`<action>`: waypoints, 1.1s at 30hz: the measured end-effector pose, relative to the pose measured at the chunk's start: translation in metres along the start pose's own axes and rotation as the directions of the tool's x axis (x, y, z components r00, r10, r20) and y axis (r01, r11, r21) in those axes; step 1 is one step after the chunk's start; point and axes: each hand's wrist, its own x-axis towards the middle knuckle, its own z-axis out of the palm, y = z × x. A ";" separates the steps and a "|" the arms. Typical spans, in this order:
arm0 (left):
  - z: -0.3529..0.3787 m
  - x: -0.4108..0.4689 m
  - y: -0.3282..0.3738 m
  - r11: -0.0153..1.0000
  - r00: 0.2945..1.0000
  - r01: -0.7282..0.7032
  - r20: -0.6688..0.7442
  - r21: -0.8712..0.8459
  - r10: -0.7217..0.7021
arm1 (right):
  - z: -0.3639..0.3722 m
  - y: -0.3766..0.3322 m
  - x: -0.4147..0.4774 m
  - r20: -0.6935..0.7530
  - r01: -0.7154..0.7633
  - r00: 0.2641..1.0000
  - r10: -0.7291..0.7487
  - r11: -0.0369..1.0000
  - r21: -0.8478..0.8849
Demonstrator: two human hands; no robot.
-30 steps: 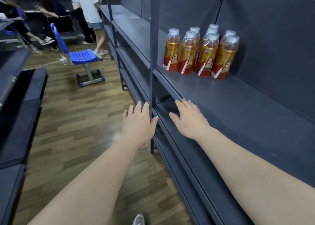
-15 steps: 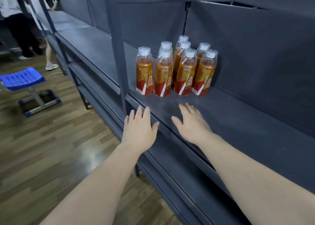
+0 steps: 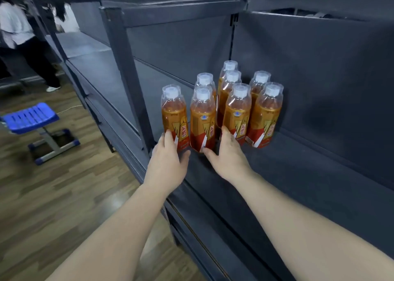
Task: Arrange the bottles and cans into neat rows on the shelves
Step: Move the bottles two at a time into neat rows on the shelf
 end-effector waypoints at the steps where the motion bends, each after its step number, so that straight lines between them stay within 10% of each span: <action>1: 0.001 0.006 0.002 0.999 0.999 0.032 -0.013 -0.044 -0.032 | 0.002 0.000 0.007 -0.007 0.004 1.000 -0.003 1.000 0.020; 10: 0.011 0.053 -0.004 0.903 0.972 0.182 -0.065 -0.389 -0.224 | 0.014 -0.008 0.040 -0.042 0.006 0.999 0.004 0.971 0.240; 33: 0.003 0.088 -0.026 0.910 0.999 0.052 0.016 -0.411 -0.049 | 0.031 -0.030 0.042 -0.170 -0.107 0.972 0.160 0.953 0.283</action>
